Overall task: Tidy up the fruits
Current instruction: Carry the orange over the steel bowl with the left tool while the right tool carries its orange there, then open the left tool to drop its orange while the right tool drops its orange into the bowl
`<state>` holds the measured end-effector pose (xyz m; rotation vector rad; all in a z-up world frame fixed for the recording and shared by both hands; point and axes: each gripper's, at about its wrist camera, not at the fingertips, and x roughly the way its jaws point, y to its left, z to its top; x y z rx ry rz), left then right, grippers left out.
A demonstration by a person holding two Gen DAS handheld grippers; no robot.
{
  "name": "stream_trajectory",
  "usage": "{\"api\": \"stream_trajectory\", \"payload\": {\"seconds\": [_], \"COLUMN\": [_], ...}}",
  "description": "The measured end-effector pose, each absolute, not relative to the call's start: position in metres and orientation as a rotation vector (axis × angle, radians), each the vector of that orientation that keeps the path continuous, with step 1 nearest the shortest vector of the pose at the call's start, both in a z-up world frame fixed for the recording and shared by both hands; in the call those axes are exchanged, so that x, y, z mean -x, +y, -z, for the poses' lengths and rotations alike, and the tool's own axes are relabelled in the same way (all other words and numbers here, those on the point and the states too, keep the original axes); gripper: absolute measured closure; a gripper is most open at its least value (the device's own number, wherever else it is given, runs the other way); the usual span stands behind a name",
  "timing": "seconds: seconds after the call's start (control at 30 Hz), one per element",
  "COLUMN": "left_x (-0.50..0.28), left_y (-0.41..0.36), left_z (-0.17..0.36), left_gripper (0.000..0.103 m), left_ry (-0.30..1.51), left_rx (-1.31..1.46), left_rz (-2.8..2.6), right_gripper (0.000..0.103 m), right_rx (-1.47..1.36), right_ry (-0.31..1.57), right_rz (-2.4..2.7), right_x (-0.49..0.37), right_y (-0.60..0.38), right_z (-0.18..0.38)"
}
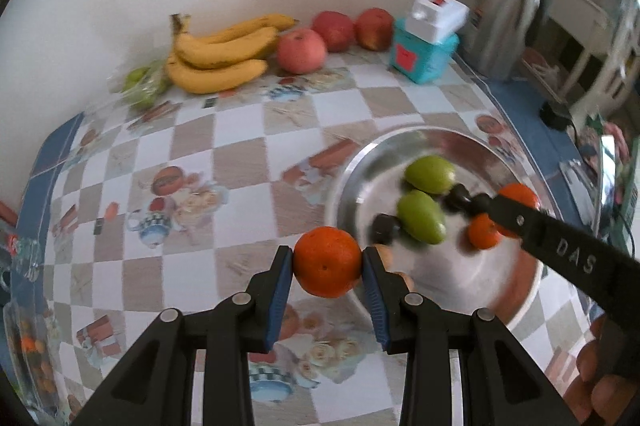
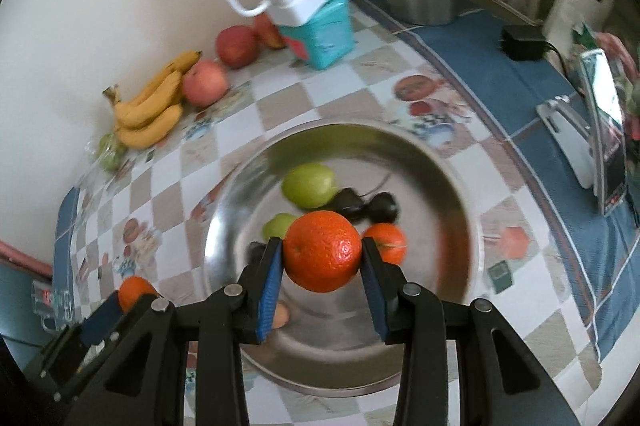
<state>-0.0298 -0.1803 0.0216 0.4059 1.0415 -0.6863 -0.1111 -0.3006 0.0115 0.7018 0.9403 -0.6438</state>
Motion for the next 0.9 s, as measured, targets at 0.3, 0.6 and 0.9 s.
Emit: {"api": "stream_trajectory", "payload": {"seconds": [0.3, 0.6, 0.9], "left_x": [0.053, 0.056, 0.057], "left_y": [-0.209, -0.218, -0.221], "left_z": [-0.006, 0.015, 0.028], "left_gripper": [0.065, 0.065, 0.065], "left_ry": [1.067, 1.153, 1.217], "left_rx": [-0.478, -0.488, -0.485], "left_rz": [0.758, 0.789, 0.797], "right_gripper": [0.063, 0.063, 0.063], "right_rx": [-0.717, -0.731, -0.771], "right_ry": [0.940, 0.977, 1.044], "right_rz": [0.654, 0.641, 0.583], "right_x": [0.123, 0.125, 0.116], "right_y": [-0.311, -0.312, -0.307], "right_z": [-0.011, -0.002, 0.020]}}
